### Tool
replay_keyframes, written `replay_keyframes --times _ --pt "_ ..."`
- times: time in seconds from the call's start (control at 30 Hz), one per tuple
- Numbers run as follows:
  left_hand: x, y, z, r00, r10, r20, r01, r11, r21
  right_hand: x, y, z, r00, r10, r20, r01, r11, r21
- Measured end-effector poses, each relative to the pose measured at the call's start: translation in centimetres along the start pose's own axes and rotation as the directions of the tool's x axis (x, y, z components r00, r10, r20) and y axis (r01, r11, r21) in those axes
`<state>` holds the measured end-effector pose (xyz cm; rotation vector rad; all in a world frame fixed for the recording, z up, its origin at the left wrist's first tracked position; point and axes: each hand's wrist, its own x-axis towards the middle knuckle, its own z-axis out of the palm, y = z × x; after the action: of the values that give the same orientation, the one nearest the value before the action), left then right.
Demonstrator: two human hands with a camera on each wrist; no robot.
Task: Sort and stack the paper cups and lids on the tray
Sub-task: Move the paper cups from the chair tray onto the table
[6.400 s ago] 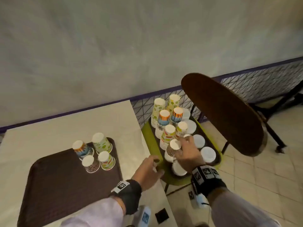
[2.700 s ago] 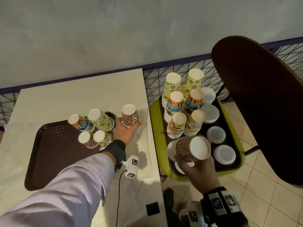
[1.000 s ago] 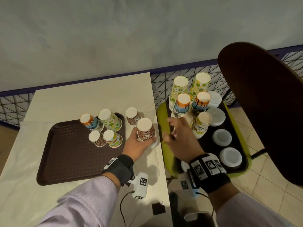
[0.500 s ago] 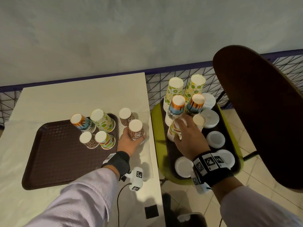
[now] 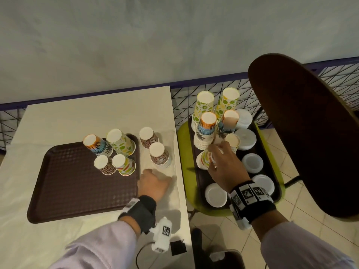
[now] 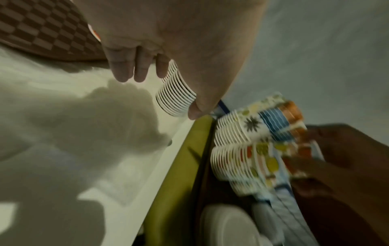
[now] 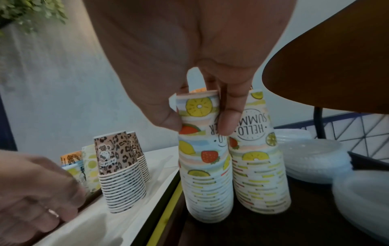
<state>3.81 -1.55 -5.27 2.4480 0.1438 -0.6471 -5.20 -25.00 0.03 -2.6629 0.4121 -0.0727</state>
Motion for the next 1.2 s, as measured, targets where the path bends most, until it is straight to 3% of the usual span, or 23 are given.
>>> replay_keyframes --times 0.1,0.2,0.37,0.5,0.67,0.73,0.87,1.0,1.07,1.13,1.2 --pt "-3.1 0.2 1.7 0.972 0.223 0.068 -0.229 0.97 0.087 -1.1 0.6 0.3 0.998 0.055 0.015 -0.055 0.998 0.023" --pt "-3.8 1.5 3.2 0.887 0.407 0.217 -0.426 0.904 0.048 -2.0 1.4 0.8 0.994 0.107 0.037 -0.109 0.994 0.033" --pt "-1.9 6.2 5.0 0.814 0.503 0.292 -0.513 0.857 -0.047 -2.8 2.4 0.7 0.988 0.156 0.009 -0.156 0.982 0.103" --pt "0.4 7.9 6.8 0.777 0.505 0.376 -0.485 0.861 -0.153 -3.3 3.0 1.0 0.987 0.16 -0.013 -0.155 0.972 0.178" --pt "1.3 7.3 7.8 0.735 0.513 0.443 -0.531 0.842 -0.094 -4.1 3.6 0.5 0.987 0.145 -0.074 -0.106 0.919 0.38" --pt "0.7 7.0 7.6 0.743 0.529 0.409 -0.532 0.838 -0.118 -4.3 3.4 -0.3 0.986 0.121 -0.114 -0.059 0.896 0.44" --pt "-1.5 6.7 6.2 0.819 0.518 0.248 -0.461 0.85 -0.254 -4.2 1.4 -1.4 0.987 -0.051 -0.154 0.124 0.852 0.509" --pt "-1.9 6.6 5.1 0.858 0.474 0.199 -0.353 0.825 -0.442 -3.4 -1.2 -2.3 0.983 -0.086 -0.161 0.157 0.847 0.507" --pt "-1.8 6.5 4.7 0.864 0.454 0.217 -0.3 0.81 -0.503 -3.2 -1.0 -2.8 0.956 0.014 -0.294 0.147 0.845 0.515" --pt "-2.0 6.7 4.2 0.875 0.416 0.247 -0.238 0.815 -0.529 -2.7 0.3 -3.0 0.888 0.226 -0.4 0.062 0.805 0.591" --pt "-2.1 6.8 3.6 0.883 0.383 0.272 -0.18 0.81 -0.558 -1.9 1.9 -2.7 0.803 0.495 -0.331 -0.112 0.671 0.733"
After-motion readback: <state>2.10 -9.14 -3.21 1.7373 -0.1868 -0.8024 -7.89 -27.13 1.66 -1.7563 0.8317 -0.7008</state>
